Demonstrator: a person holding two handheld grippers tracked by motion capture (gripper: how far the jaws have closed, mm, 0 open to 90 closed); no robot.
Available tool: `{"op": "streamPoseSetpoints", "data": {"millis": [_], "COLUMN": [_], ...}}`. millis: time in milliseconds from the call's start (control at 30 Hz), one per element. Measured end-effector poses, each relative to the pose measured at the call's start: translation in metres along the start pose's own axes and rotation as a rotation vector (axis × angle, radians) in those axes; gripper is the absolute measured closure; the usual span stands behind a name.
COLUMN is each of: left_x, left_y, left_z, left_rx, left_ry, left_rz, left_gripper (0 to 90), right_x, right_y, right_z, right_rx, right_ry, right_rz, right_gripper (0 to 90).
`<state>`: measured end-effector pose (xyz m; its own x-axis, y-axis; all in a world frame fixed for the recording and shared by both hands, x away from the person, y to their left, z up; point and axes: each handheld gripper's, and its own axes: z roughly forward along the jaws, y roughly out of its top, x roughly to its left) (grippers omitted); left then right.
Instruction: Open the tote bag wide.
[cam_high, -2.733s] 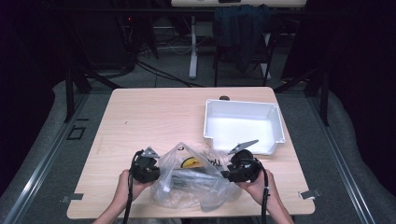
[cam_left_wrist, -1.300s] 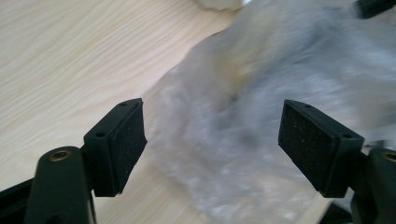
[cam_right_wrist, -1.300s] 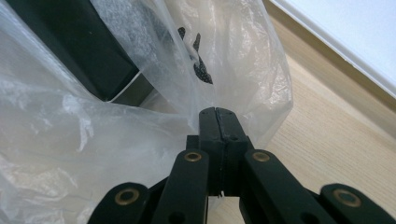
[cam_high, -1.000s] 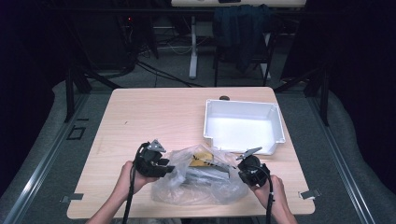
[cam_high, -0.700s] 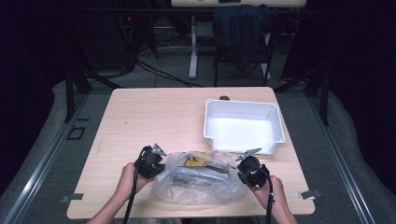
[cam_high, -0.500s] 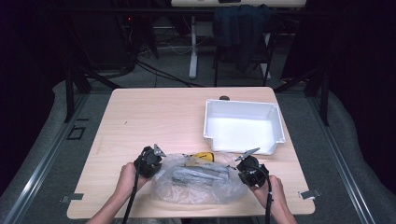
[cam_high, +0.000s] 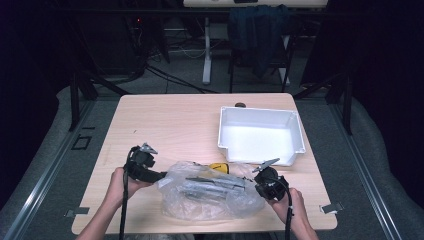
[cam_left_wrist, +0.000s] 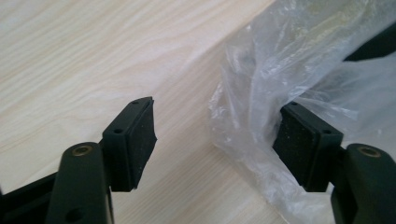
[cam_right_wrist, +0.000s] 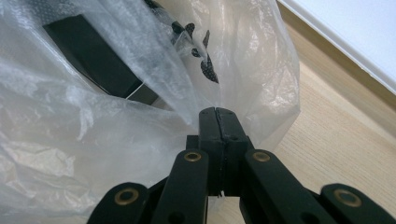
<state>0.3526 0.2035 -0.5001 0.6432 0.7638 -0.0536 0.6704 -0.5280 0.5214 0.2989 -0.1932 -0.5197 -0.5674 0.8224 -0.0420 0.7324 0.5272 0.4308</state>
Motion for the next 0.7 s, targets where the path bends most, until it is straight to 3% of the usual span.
{"op": "streamPoseSetpoints", "data": {"millis": [133,200,300,400,467,533,667,700], "left_x": [0.002,0.001,-0.002,-0.006,-0.006,-0.002,0.007,0.006], "left_y": [0.001,0.001,0.002,0.003,0.001,-0.003,-0.007,-0.006], "left_z": [-0.008,-0.005,-0.004,-0.009,-0.011,-0.014,-0.025,-0.03], "left_rx": [0.004,0.023,0.001,0.001,0.035,0.05,0.016,-0.005], "left_ry": [0.02,-0.01,-0.091,-0.114,-0.058,-0.032,-0.013,-0.002], "left_rz": [0.002,0.01,0.026,0.043,0.057,0.047,0.002,-0.008], "left_gripper": [26.3,24.6,20.8,18.7,18.4,17.7,16.7,16.7], "right_x": [0.003,0.003,0.003,0.001,-0.001,-0.001,-0.001,0.002], "right_y": [0.001,0.001,0.001,0.0,0.0,0.0,0.0,-0.002], "right_z": [-0.001,-0.001,-0.001,-0.002,-0.002,-0.001,-0.002,0.001], "right_rx": [-0.02,-0.009,-0.024,-0.017,-0.005,-0.015,-0.016,-0.07], "right_ry": [0.006,0.005,0.012,0.009,0.008,0.011,0.004,0.014], "right_rz": [0.013,0.003,0.015,0.009,0.004,0.014,0.007,0.049], "right_gripper": [90.0,90.0,90.0,90.0,90.0,90.0,90.0,90.0]}}
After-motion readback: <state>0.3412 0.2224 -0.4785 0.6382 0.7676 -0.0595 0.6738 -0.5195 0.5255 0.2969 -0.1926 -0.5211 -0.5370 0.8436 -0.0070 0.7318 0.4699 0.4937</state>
